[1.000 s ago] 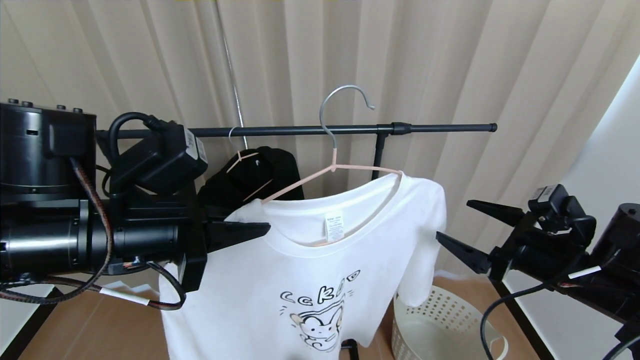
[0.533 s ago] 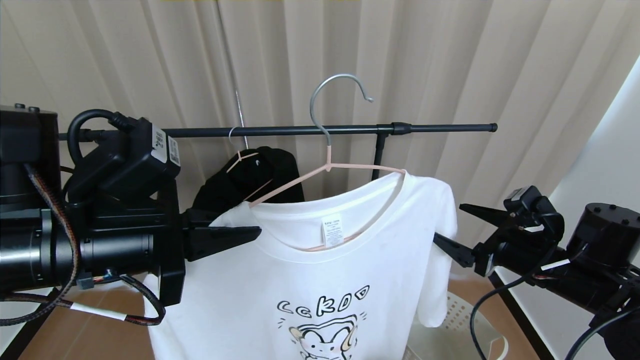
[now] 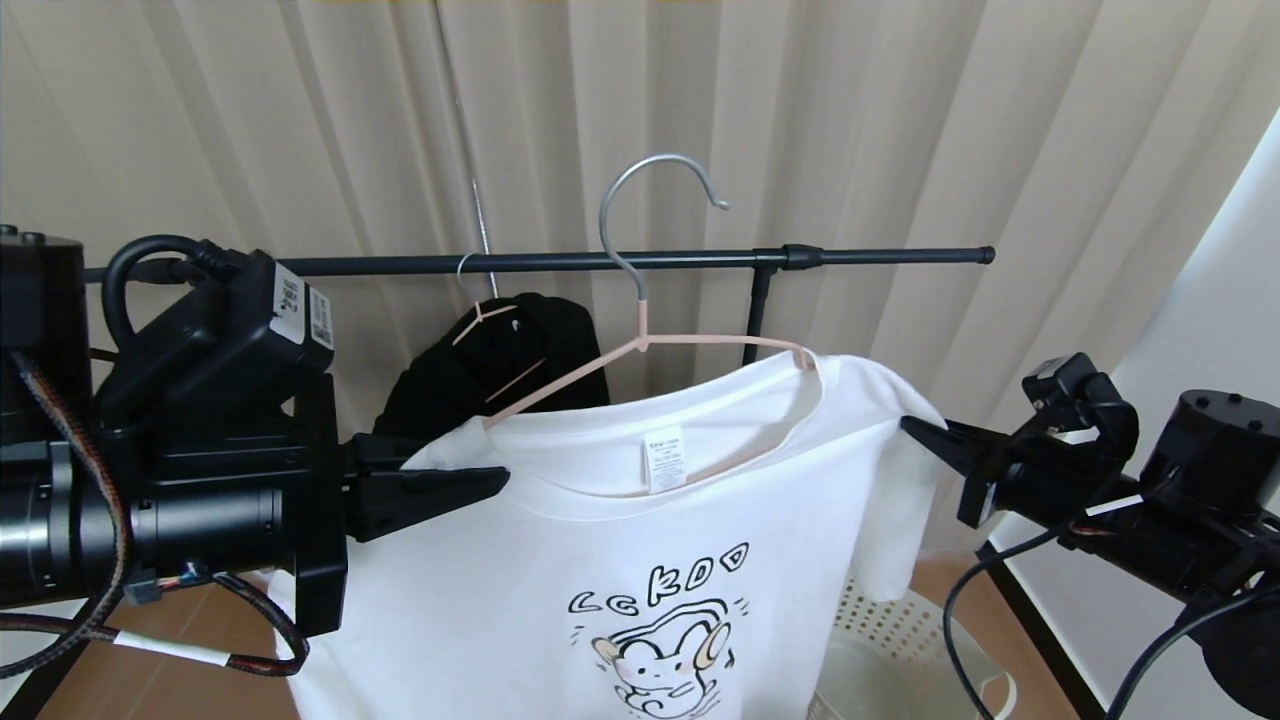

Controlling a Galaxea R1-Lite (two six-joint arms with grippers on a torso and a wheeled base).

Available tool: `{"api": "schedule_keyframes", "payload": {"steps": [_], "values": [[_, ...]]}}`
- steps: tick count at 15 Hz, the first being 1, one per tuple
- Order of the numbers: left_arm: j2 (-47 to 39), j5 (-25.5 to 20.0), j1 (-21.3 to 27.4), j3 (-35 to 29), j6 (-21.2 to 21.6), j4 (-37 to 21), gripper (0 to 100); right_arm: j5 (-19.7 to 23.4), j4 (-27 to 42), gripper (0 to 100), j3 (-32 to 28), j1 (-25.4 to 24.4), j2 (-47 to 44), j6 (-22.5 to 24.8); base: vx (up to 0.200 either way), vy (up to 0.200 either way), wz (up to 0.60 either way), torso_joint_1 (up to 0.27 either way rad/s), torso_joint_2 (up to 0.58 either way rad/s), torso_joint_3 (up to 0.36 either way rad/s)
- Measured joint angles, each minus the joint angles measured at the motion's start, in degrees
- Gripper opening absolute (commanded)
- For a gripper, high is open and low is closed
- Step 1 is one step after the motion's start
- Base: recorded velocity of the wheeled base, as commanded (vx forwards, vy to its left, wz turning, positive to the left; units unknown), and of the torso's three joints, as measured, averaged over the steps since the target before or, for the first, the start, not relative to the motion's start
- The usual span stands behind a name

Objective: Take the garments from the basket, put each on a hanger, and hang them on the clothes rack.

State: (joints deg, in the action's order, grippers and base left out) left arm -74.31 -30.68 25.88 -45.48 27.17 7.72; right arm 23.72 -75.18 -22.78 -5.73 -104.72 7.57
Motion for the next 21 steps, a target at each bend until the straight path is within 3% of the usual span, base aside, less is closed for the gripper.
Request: {"api": "schedule_keyframes", "payload": {"steps": [4, 10, 11, 16, 21], "values": [[1.39, 0.00, -1.13, 1.06, -0.13, -0.06, 0, 0.04, -0.33, 0, -0.74, 1.38, -0.79, -0.13, 0.000, 0.000, 0.00, 0.000, 0.00, 0.000], [1.60, 0.15, -1.38, 2.02, -1.50, 0.00, 0, 0.68, -0.39, 0, 2.69, -0.22, 2.05, -0.05, 0.000, 0.000, 0.00, 0.000, 0.00, 0.000], [1.60, 0.17, -1.38, 2.02, -1.76, 0.00, 0, 1.60, -0.39, 100, 3.36, -0.68, 3.06, -0.05, 0.000, 0.000, 0.00, 0.000, 0.00, 0.000], [1.17, 2.96, -2.23, 2.02, -4.02, -0.06, 0, 8.07, -0.39, 100, 7.06, -1.76, 8.13, 2.55, 0.000, 0.000, 0.00, 0.000, 0.00, 0.000], [-1.40, 8.92, -3.36, 1.91, -9.33, 0.07, 0, 8.16, 0.18, 100, 6.12, -1.71, 10.34, 2.17, 0.000, 0.000, 0.00, 0.000, 0.00, 0.000]]}}
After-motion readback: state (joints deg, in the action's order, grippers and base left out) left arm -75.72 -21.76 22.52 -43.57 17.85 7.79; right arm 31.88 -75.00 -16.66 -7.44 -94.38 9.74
